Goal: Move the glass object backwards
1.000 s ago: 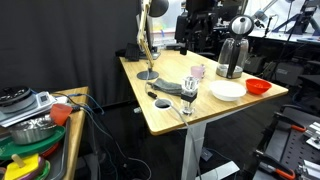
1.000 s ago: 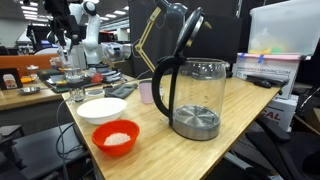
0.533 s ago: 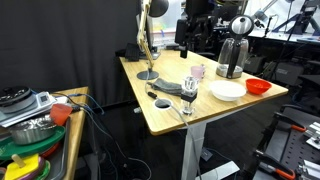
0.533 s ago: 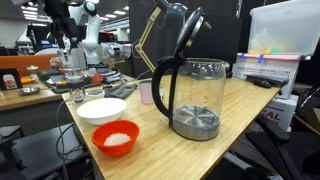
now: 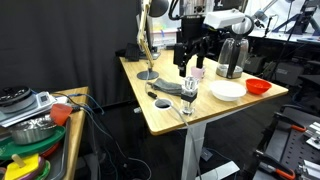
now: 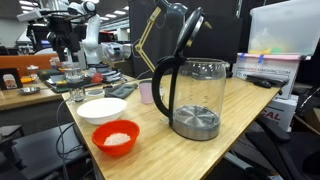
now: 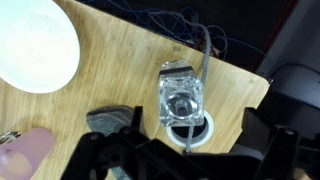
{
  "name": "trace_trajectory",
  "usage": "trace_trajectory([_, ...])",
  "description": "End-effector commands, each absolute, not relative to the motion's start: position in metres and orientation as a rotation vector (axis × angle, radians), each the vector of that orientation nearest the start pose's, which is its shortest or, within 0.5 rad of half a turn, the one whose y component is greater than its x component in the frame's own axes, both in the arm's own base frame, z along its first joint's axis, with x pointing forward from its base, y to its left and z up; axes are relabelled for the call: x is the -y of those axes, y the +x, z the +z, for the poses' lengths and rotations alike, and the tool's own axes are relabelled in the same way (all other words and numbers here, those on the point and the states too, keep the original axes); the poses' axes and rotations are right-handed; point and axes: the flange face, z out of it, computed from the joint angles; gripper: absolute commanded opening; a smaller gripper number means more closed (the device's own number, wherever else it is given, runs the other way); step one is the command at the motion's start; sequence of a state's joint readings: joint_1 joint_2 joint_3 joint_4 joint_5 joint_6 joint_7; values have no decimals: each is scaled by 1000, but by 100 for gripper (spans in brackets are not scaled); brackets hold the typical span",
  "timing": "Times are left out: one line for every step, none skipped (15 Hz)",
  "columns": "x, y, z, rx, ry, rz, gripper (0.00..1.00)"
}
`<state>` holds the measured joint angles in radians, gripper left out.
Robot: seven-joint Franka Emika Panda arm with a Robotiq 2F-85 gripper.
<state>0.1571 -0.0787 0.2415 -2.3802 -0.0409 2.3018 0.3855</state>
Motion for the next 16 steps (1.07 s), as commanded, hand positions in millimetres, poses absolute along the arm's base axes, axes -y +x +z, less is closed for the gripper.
trace_trajectory([-187, 453, 336, 109, -3213, -8, 100])
trace_trajectory([-189, 453, 331, 127, -3216, 11, 100])
trace_trajectory([-190, 453, 326, 142, -3221, 23, 100])
trace_trajectory([-191, 453, 322, 148, -3224, 38, 100])
trace_trajectory([-191, 454, 318, 151, -3227, 48, 100])
trace_trajectory([-192, 454, 314, 153, -3235, 55, 100])
trace_trajectory([-191, 455, 310, 155, -3242, 63, 100])
trace_trajectory([-191, 454, 306, 159, -3245, 76, 100])
trace_trajectory([-191, 453, 303, 166, -3245, 84, 100])
trace_trajectory([-192, 453, 301, 167, -3244, 87, 75])
trace_trajectory([-193, 452, 299, 165, -3243, 87, 72])
trace_trajectory([-195, 452, 298, 165, -3239, 89, 66])
trace_trajectory([-196, 452, 297, 166, -3238, 87, 58])
trace_trajectory([-197, 452, 297, 167, -3237, 86, 52])
trace_trajectory([-197, 452, 297, 167, -3236, 85, 44])
trace_trajectory([-198, 452, 297, 169, -3236, 84, 38])
